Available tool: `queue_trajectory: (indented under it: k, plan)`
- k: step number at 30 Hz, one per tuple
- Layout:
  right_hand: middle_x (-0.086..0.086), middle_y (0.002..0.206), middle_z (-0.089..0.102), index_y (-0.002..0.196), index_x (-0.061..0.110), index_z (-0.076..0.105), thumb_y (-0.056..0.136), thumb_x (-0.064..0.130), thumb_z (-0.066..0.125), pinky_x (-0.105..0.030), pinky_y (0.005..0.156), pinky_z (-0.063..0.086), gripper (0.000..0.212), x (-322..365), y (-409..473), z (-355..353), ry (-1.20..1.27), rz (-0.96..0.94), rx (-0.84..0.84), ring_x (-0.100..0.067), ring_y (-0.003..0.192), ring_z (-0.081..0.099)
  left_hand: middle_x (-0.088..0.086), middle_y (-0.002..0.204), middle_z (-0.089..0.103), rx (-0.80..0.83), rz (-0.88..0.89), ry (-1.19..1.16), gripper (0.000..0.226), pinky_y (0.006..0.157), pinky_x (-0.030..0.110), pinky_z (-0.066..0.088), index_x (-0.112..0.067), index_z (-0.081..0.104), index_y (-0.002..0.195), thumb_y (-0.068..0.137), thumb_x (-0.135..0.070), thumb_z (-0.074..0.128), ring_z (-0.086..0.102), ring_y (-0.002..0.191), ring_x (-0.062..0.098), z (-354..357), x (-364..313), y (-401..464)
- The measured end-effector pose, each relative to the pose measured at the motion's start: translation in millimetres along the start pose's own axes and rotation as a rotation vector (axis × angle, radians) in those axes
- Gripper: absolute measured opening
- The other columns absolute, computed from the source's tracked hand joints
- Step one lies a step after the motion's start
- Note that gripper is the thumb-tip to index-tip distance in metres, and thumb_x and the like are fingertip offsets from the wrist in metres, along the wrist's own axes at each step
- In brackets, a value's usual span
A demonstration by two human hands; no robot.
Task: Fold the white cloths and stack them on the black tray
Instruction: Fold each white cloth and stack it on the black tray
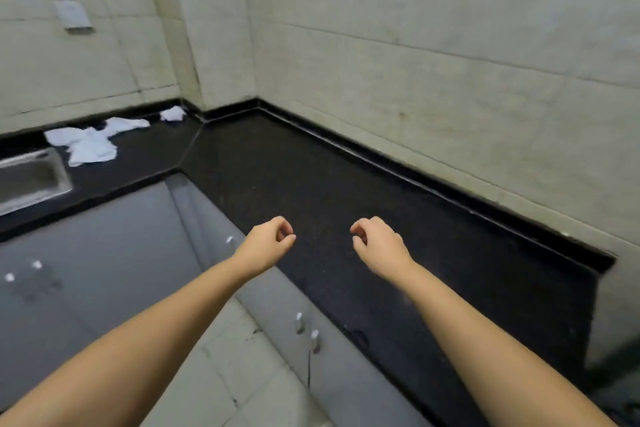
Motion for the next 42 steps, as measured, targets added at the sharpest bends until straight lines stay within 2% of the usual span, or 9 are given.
queue_trajectory:
  k: [7, 19, 25, 27, 29, 33, 38, 40, 42]
  plan:
    - [-0.003, 0.118, 0.054, 0.119, 0.021, 0.055, 0.095, 0.026, 0.044, -0.038, 0.094, 0.040, 0.027, 139, 82, 119, -0.043, -0.198, 0.251, -0.024, 0.110, 0.055, 0.013, 0.089, 0.067, -0.139, -0.230, -0.030, 0.012, 0.077, 0.035, 0.050, -0.012, 0.059, 0.098, 0.090, -0.021, 0.056, 0.064, 0.083, 0.028, -88, 156, 1]
    - [-0.005, 0.121, 0.056, 0.119, 0.018, 0.057, 0.095, 0.023, 0.043, -0.039, 0.097, 0.044, 0.028, 296, 294, 251, -0.053, -0.416, 0.486, -0.023, 0.109, 0.057, 0.009, 0.091, 0.064, -0.216, -0.483, -0.074, 0.006, 0.079, 0.036, 0.050, -0.020, 0.053, 0.097, 0.093, -0.024, 0.052, 0.063, 0.085, 0.025, -197, 329, 138]
    - [-0.005, 0.121, 0.059, 0.114, 0.017, 0.060, 0.095, 0.021, 0.043, -0.040, 0.096, 0.045, 0.026, 357, 369, 299, -0.063, -0.504, 0.581, -0.023, 0.108, 0.058, 0.010, 0.086, 0.063, -0.274, -0.613, -0.088, 0.008, 0.078, 0.035, 0.049, -0.014, 0.055, 0.098, 0.091, -0.018, 0.053, 0.062, 0.085, 0.029, -244, 401, 182]
    - [-0.005, 0.119, 0.059, 0.112, 0.017, 0.061, 0.095, 0.021, 0.043, -0.039, 0.095, 0.045, 0.025, 374, 388, 311, -0.058, -0.524, 0.594, -0.023, 0.108, 0.058, 0.013, 0.087, 0.063, -0.287, -0.634, -0.093, 0.012, 0.077, 0.035, 0.049, -0.009, 0.057, 0.100, 0.091, -0.016, 0.053, 0.061, 0.083, 0.030, -256, 422, 195]
    - [-0.005, 0.117, 0.059, 0.110, 0.017, 0.062, 0.095, 0.021, 0.043, -0.038, 0.094, 0.046, 0.025, 393, 412, 327, -0.049, -0.531, 0.596, -0.024, 0.106, 0.058, 0.013, 0.084, 0.063, -0.293, -0.641, -0.088, 0.009, 0.071, 0.030, 0.045, -0.011, 0.057, 0.098, 0.090, -0.015, 0.052, 0.058, 0.077, 0.025, -270, 445, 213]
    - [-0.006, 0.117, 0.055, 0.109, 0.017, 0.062, 0.095, 0.022, 0.043, -0.041, 0.094, 0.045, 0.024, 438, 458, 365, -0.055, -0.541, 0.619, -0.027, 0.105, 0.057, -0.001, 0.075, 0.059, -0.286, -0.637, -0.045, 0.002, 0.069, 0.027, 0.042, -0.018, 0.055, 0.091, 0.090, -0.017, 0.055, 0.056, 0.075, 0.019, -297, 496, 259]
    - [-0.005, 0.119, 0.058, 0.113, 0.017, 0.062, 0.096, 0.020, 0.043, -0.039, 0.095, 0.046, 0.026, 502, 529, 413, -0.035, -0.514, 0.615, -0.024, 0.106, 0.057, -0.006, 0.074, 0.056, -0.255, -0.602, -0.006, 0.004, 0.072, 0.027, 0.041, -0.020, 0.055, 0.093, 0.090, -0.018, 0.053, 0.056, 0.078, 0.018, -341, 572, 330]
    - [-0.005, 0.121, 0.060, 0.115, 0.017, 0.062, 0.096, 0.020, 0.043, -0.039, 0.096, 0.046, 0.027, 529, 552, 434, -0.069, -0.506, 0.631, -0.024, 0.109, 0.057, -0.005, 0.081, 0.059, -0.226, -0.587, 0.046, 0.013, 0.075, 0.028, 0.044, -0.017, 0.058, 0.100, 0.090, -0.018, 0.051, 0.058, 0.083, 0.018, -359, 599, 356]
    - [-0.006, 0.123, 0.059, 0.117, 0.017, 0.061, 0.096, 0.020, 0.043, -0.040, 0.097, 0.045, 0.028, 560, 573, 453, -0.111, -0.521, 0.628, -0.025, 0.112, 0.056, -0.001, 0.096, 0.061, -0.190, -0.549, 0.140, 0.021, 0.083, 0.035, 0.048, -0.016, 0.059, 0.109, 0.090, -0.018, 0.050, 0.059, 0.095, 0.021, -376, 623, 382]
Point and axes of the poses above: each hand's wrist, its own y-axis towards the middle knuckle, its own z-axis out of the palm, x = y × z, the point moved 9 cm from there along y, towards the middle knuckle
